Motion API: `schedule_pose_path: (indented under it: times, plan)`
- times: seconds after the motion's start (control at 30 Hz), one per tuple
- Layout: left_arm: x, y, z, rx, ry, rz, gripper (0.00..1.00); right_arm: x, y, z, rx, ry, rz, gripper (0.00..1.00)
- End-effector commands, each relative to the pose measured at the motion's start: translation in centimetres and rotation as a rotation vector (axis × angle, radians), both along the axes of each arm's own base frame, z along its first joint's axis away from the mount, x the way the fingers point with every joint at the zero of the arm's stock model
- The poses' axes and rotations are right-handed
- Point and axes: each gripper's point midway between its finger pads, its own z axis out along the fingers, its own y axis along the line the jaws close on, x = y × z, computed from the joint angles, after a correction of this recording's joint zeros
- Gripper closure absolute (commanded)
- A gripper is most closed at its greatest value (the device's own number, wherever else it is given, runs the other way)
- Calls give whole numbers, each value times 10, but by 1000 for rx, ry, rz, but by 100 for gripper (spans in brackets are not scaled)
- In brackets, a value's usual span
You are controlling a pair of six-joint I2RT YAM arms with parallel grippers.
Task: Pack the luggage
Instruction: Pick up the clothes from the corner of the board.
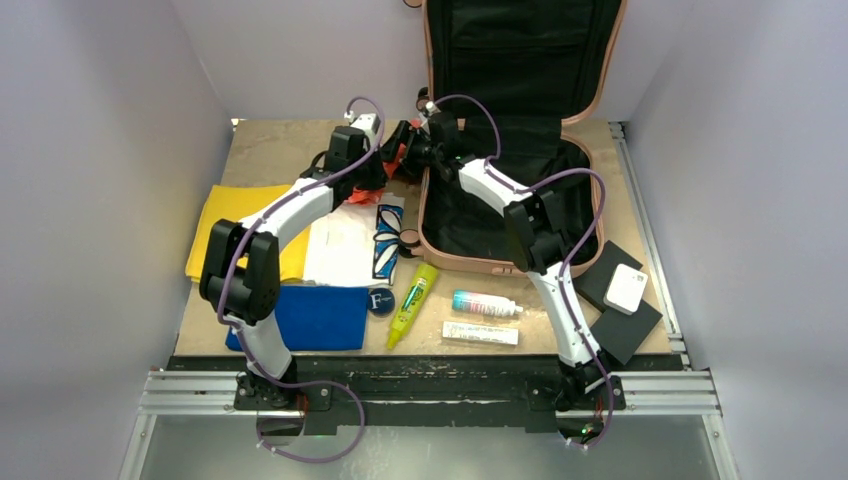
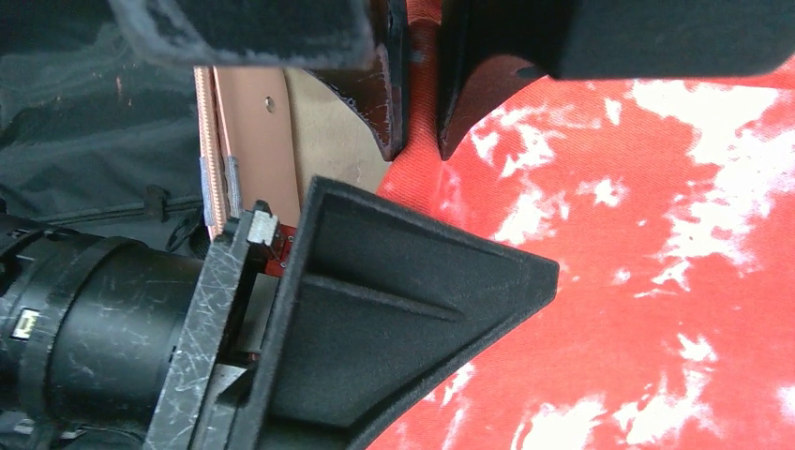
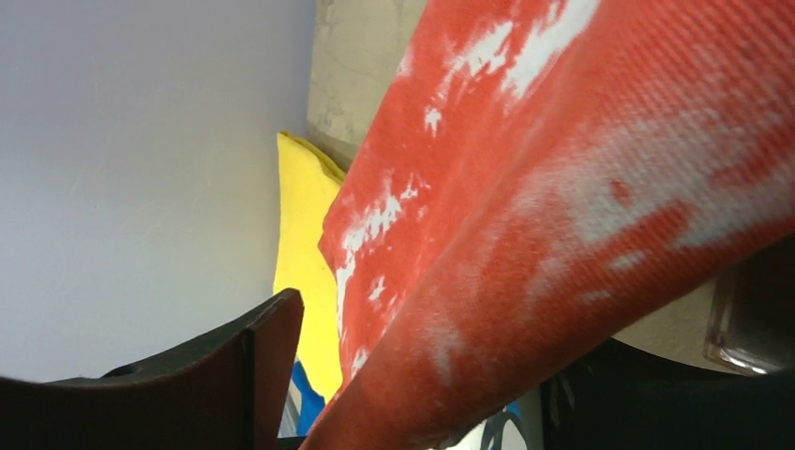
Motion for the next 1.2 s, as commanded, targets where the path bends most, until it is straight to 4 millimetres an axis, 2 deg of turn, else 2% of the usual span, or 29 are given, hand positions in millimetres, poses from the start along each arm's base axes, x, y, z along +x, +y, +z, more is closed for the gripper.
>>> schedule_pose_path:
  times: [0.0,0.13,0.17,0.23,0.27,0.3,0.37,0.47,0.63,0.8,0.9,1.0,1.1,1.17]
  plan:
    - [-17,-39,39,-161,-28,-113,100,15,1,8,-9,-71,-41,29]
    - [-19,-45,43,-184,-24,-144,98,13,5,19,16,-105,-12,63]
    - [-20,-47,45,-187,-27,-159,92,12,6,25,24,-122,-2,72]
    - [-23,-48,51,-175,-40,-196,67,13,7,39,33,-158,11,89]
    - [-24,-48,54,-164,-45,-210,51,13,7,47,37,-180,15,96]
    - [-24,-46,56,-146,-47,-216,39,13,8,55,42,-201,24,100]
    - [-24,-38,62,-103,-65,-214,27,11,9,73,56,-244,41,100]
    - [-20,-16,81,-91,-107,-195,18,8,9,92,63,-280,55,100]
    - [-14,32,135,-136,-212,-136,10,-1,5,118,55,-318,72,100]
    - [-8,88,172,-94,-291,11,6,-14,-7,159,37,-369,68,100]
    - [-11,118,181,-61,-317,87,3,-25,-19,185,35,-388,62,100]
    - [-18,138,183,-48,-327,126,2,-37,-36,208,24,-407,55,100]
    - [-23,148,177,-35,-315,141,1,-49,-59,218,-18,-424,49,100]
    - [-25,162,171,-20,-300,166,1,-58,-76,217,-67,-434,42,100]
